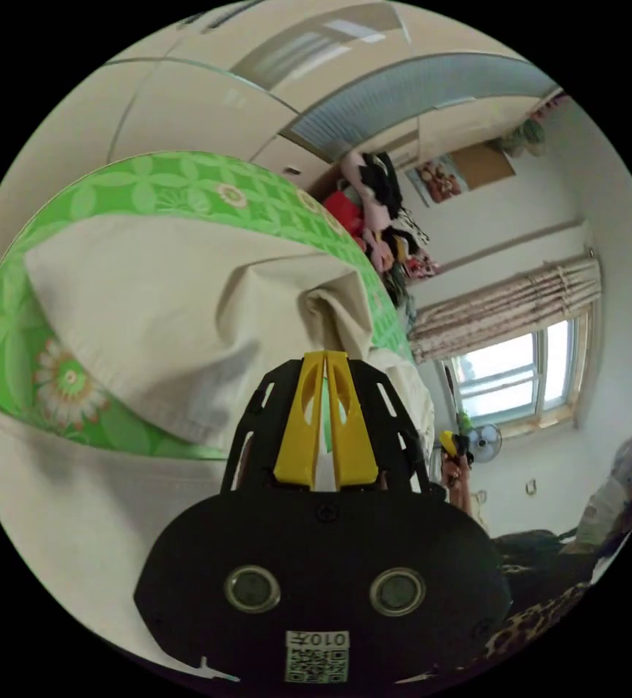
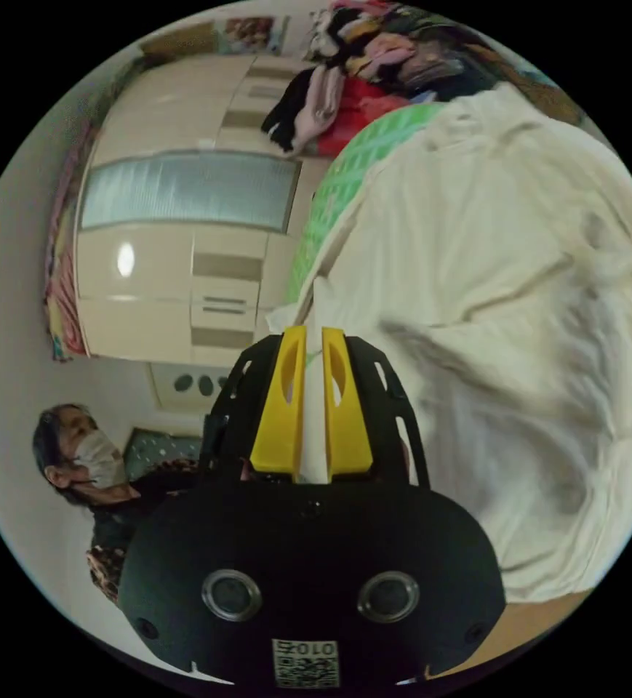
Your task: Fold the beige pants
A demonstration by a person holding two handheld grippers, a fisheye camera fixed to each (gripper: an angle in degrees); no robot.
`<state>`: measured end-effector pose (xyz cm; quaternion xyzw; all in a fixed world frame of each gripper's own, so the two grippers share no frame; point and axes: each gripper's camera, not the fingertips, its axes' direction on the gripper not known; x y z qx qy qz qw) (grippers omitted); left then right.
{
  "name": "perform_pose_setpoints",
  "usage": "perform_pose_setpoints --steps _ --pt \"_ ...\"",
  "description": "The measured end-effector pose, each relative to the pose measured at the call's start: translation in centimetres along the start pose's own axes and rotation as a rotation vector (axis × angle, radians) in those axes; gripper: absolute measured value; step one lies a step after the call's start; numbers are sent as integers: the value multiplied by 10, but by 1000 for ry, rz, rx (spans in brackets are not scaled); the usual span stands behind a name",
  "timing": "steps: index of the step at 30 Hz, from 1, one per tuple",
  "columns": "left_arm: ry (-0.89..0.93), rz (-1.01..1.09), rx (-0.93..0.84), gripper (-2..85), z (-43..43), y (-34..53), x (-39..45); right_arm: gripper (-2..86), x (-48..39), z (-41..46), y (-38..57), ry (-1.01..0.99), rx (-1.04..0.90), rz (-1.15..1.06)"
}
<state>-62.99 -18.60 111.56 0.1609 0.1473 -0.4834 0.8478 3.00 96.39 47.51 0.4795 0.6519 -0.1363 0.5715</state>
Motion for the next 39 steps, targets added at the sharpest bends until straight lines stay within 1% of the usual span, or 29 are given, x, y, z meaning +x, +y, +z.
perform_pose_setpoints --steps 1,2,3,4,7,9,10,11,12,13,16,18,20,22,25,26,30,33,35,36,38,39 --pt "-19 -13 23 4 -9 6 -2 52 -16 31 -8 63 -69 -51" --pt "-65 -12 20 6 -15 11 -3 50 -25 46 -11 103 -100 -77" --pt "-101 -15 14 8 -19 13 -3 48 -40 76 -15 184 -151 -126" --pt "-168 -26 -6 11 -25 17 -4 42 -52 102 -17 240 -190 -170" --pt "-196 -68 -23 23 -46 42 -2 36 -72 167 -15 264 -300 -268" --pt "-219 18 -27 36 -53 63 16 35 -82 207 -13 310 -357 -329" --pt "-264 74 -67 48 -48 74 29 35 -85 233 -13 344 -385 -348" --pt "-261 155 -108 60 -40 84 43 35 -85 247 -13 343 -400 -350" --pt "-256 194 -120 66 -37 88 51 36 -83 272 -13 302 -439 -343" --pt "-279 278 -139 81 -29 94 69 38 -78 293 -11 247 -463 -327" --pt "-436 491 -181 112 -7 106 117 38 -64 327 4 182 -476 -314" --pt "-538 566 -148 119 0 115 140 37 -51 335 18 198 -462 -298" --pt "-705 669 -105 118 14 125 165 35 -34 339 33 243 -444 -280" --pt "-748 735 -134 115 34 132 179 32 -11 339 51 274 -435 -249" --pt "-830 805 -184 104 70 142 188 30 17 332 69 260 -413 -206" --pt "-855 814 -209 97 81 143 188 29 23 330 72 256 -407 -199" --pt "-856 777 -179 81 75 137 191 27 57 313 90 205 -362 -147" --pt "-839 670 -142 74 40 119 183 26 74 301 102 165 -338 -130" --pt "-827 594 -31 71 -20 105 189 26 81 296 108 157 -329 -128" --pt "-811 579 4 70 -38 103 194 25 85 293 111 150 -324 -128" --pt "-796 549 168 69 -109 106 218 25 92 290 115 133 -323 -129" --pt "-801 550 204 68 -125 109 225 25 96 289 117 121 -324 -131"
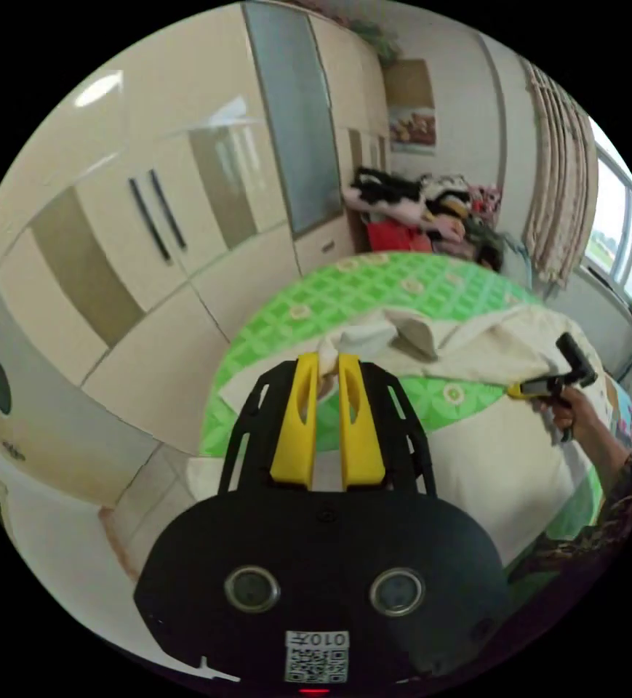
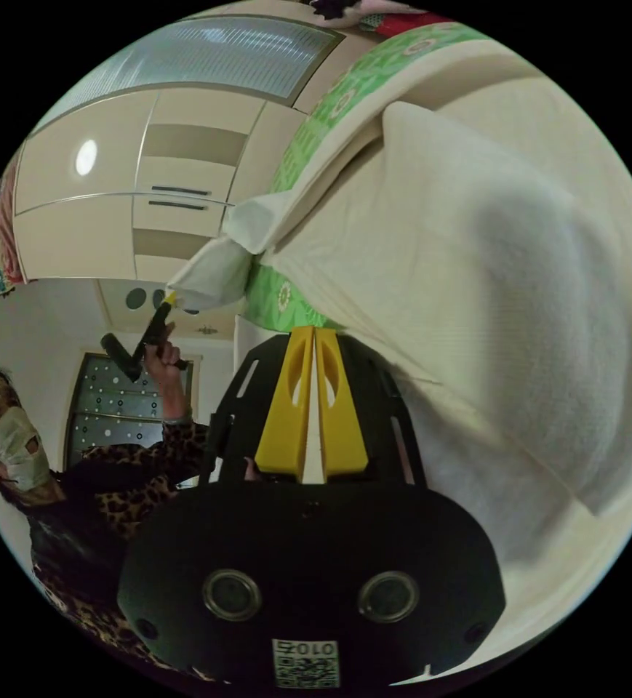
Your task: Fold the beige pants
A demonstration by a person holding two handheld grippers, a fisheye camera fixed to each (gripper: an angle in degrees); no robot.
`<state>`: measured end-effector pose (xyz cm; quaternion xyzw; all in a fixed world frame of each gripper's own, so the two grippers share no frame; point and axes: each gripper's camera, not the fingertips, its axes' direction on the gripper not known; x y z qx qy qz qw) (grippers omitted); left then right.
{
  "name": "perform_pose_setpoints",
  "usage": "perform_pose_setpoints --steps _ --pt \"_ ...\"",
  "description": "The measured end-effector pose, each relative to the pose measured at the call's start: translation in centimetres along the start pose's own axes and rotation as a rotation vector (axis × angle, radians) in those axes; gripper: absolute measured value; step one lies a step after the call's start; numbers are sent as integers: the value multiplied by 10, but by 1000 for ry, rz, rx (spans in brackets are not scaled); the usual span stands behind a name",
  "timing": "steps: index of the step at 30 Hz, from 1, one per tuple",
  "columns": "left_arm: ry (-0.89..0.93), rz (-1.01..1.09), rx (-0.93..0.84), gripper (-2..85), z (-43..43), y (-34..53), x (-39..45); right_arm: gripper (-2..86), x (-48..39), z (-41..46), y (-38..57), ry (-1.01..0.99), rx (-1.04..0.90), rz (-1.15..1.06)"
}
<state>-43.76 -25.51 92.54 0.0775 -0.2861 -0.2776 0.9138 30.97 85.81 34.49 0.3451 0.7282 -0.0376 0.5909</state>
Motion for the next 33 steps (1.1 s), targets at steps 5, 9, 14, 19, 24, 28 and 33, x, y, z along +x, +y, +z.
perform_pose_setpoints --steps 5,9,14,19,24,28,33 --pt "-159 -18 229 67 -122 -13 -28 26 8 -2 9 -23 17 -2" --pt "-253 3 327 67 -170 -19 -23 26 4 2 10 -33 -18 -34" --pt "-294 31 317 70 -170 -26 -13 26 -9 14 -4 4 -62 -65" --pt "-268 40 296 72 -158 -45 -16 27 -27 9 -53 34 -52 -96" --pt "-291 132 305 75 -141 -112 -28 25 -36 -5 -115 -13 -155 -58" --pt "-324 45 -36 76 3 -230 -101 25 -35 -17 -123 -164 -132 -39" --pt "-317 17 -268 73 146 -251 -100 24 -40 1 -99 -11 -190 -71"
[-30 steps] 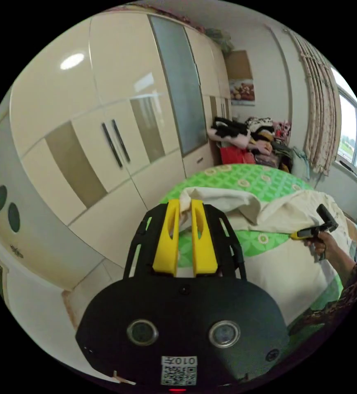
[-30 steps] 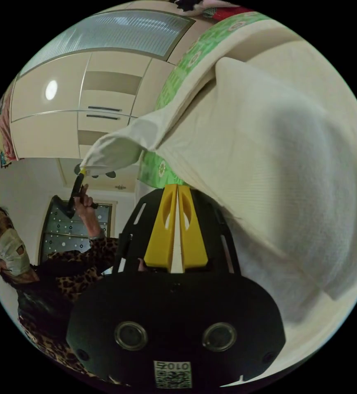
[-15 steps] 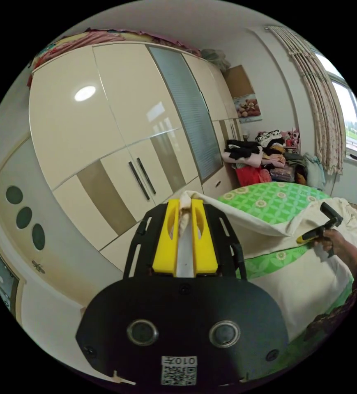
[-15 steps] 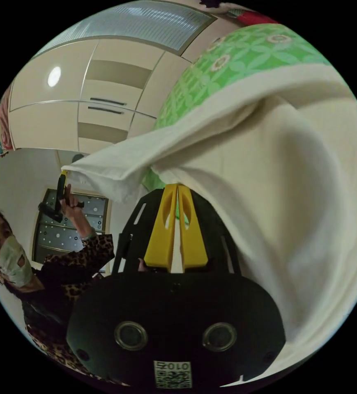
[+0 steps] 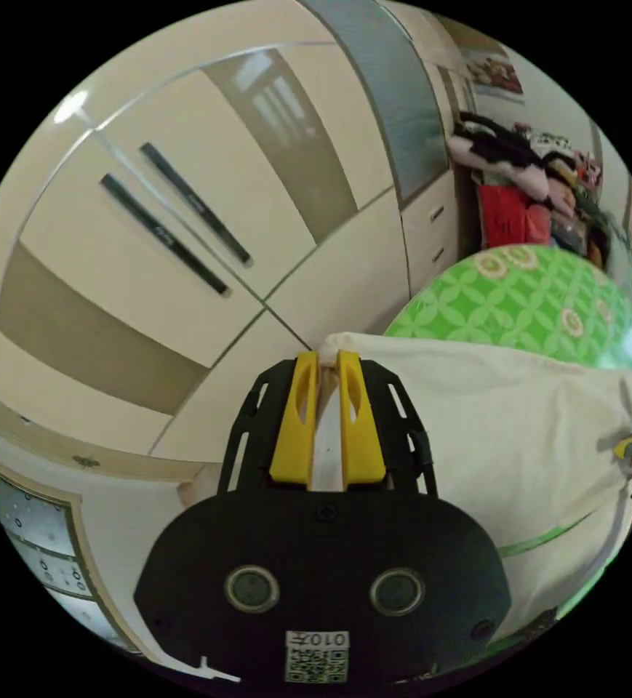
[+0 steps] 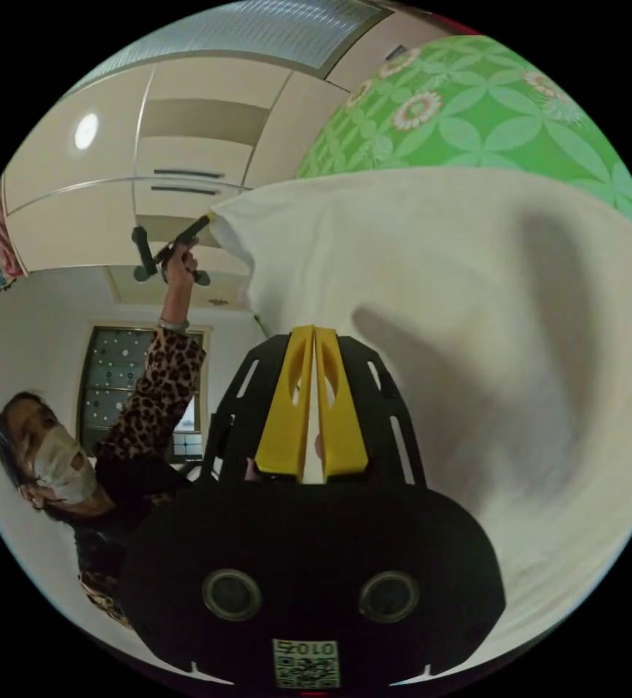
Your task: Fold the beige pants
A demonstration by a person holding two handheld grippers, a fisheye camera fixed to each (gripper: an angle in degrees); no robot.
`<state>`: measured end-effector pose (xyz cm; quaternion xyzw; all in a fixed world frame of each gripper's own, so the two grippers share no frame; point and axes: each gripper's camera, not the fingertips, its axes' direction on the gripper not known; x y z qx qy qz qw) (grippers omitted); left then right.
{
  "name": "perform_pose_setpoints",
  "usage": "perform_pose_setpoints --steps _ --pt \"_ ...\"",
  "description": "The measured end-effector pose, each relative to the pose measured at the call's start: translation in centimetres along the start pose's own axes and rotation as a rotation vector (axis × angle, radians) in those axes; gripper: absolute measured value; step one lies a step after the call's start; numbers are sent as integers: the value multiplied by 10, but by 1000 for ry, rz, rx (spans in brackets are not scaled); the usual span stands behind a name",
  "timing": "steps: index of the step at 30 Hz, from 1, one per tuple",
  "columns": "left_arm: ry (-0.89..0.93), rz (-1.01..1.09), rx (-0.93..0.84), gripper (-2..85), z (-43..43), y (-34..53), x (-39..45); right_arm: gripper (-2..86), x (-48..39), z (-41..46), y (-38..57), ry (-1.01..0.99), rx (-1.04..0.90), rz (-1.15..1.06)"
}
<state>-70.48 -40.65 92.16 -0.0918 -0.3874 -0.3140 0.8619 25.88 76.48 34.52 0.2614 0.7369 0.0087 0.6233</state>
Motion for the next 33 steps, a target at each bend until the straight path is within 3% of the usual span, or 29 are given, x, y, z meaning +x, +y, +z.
perform_pose_setpoints --steps 5,9,13,16,20,26,28,33 --pt "-172 123 -132 67 65 -10 65 23 0 -1 23 30 21 -36" --pt "-172 100 -115 62 67 -18 75 25 7 -13 32 -53 101 -26" --pt "-167 170 -237 61 89 -22 103 26 -8 -31 29 -80 144 -50" --pt "-280 91 -61 65 55 -11 113 25 -16 -39 22 -63 107 -40" --pt "-357 332 -211 75 62 -11 123 25 -18 -47 19 -58 131 -27" --pt "-407 -32 -36 82 -7 -14 33 26 -27 -75 3 -138 216 -4" --pt "-328 -109 0 78 -23 -2 12 26 -34 -85 -8 -151 217 -5" --pt "-157 -84 44 68 -39 62 29 25 -45 -106 -32 -194 249 6"
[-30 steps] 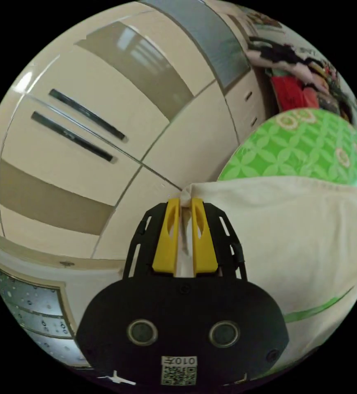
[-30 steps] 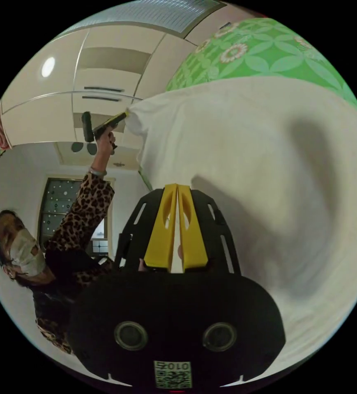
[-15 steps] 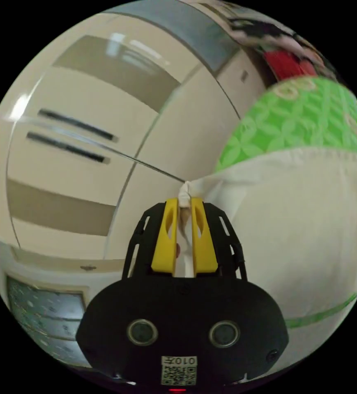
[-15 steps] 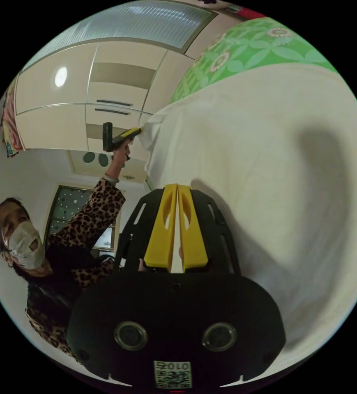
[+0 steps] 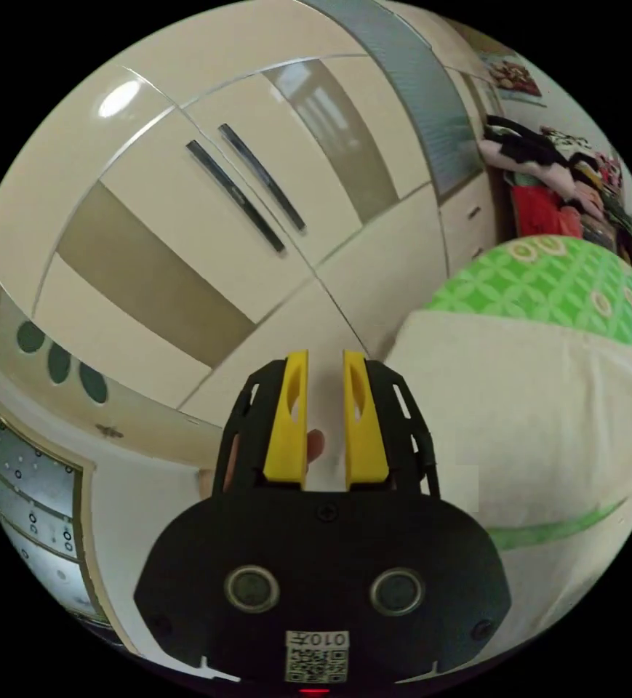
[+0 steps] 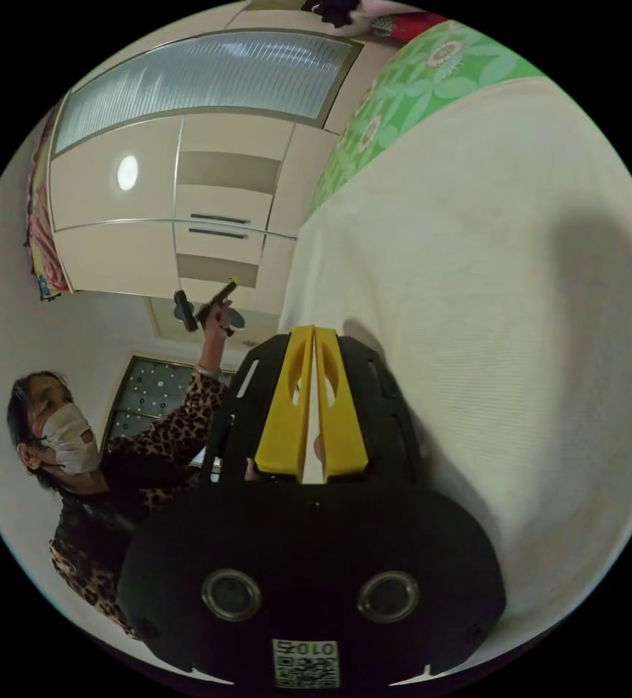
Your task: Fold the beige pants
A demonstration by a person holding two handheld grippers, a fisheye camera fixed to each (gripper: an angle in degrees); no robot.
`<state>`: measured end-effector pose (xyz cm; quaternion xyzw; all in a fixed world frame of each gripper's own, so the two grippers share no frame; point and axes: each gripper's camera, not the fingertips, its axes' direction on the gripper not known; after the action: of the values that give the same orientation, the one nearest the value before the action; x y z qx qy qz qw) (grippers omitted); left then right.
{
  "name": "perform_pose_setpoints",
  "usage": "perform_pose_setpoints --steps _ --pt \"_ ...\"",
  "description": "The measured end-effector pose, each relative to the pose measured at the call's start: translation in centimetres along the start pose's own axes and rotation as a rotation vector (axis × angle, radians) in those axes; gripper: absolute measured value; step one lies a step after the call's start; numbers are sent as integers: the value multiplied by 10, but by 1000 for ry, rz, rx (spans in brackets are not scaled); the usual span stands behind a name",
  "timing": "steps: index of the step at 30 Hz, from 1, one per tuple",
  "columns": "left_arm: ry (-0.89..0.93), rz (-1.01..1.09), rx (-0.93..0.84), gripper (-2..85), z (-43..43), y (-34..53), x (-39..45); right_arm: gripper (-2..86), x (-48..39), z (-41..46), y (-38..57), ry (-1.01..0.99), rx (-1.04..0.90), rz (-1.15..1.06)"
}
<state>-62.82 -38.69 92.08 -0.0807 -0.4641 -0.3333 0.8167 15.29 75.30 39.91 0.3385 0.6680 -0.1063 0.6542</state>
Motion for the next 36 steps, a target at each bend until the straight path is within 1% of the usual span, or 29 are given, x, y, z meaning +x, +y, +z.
perform_pose_setpoints --steps 4,6,8,9,11,14,15,17,19,20,22,23,24,26,28,30,32,34,35,36 --pt "118 46 -111 66 12 87 28 23 -17 -17 -18 -82 4 23" --pt "137 52 -155 66 11 127 32 23 -38 -37 -10 -91 22 -17" --pt "170 46 -197 67 2 175 29 22 -56 -63 8 -44 47 -23" --pt "188 42 -205 67 -1 185 28 22 -64 -84 24 -11 69 -7" --pt "293 46 -239 68 -19 219 33 22 -73 -113 54 32 104 45" --pt "269 34 -267 66 -39 258 42 22 -82 -155 115 119 149 184" --pt "272 8 -277 65 -42 266 40 22 -85 -173 143 141 193 253" --pt "371 -106 -338 59 -43 298 26 22 -91 -202 187 152 293 318" --pt "380 -179 -353 53 -51 318 19 22 -93 -237 242 145 472 423" --pt "417 -203 -343 49 -60 327 20 22 -93 -244 253 136 520 444" --pt "484 -171 -331 42 -76 332 36 21 -94 -255 279 65 645 466" --pt "483 -100 -338 37 -83 332 55 21 -94 -256 280 54 660 471" --pt "448 -83 -332 35 -88 333 62 21 -96 -254 277 48 669 478" --pt "394 -45 -280 24 -98 334 74 21 -99 -248 265 65 648 498" --pt "406 -28 -278 15 -97 332 70 22 -105 -241 245 123 619 541" --pt "420 -67 -320 5 -92 330 57 22 -111 -238 233 178 603 571" --pt "473 -115 -370 0 -84 328 38 23 -116 -237 224 229 605 611" --pt "467 -146 -392 -1 -91 323 30 23 -124 -234 211 194 615 577" --pt "456 -117 -319 -2 -111 318 30 23 -130 -231 205 187 613 539" --pt "452 -97 -288 -2 -122 315 33 23 -142 -223 188 184 583 459"
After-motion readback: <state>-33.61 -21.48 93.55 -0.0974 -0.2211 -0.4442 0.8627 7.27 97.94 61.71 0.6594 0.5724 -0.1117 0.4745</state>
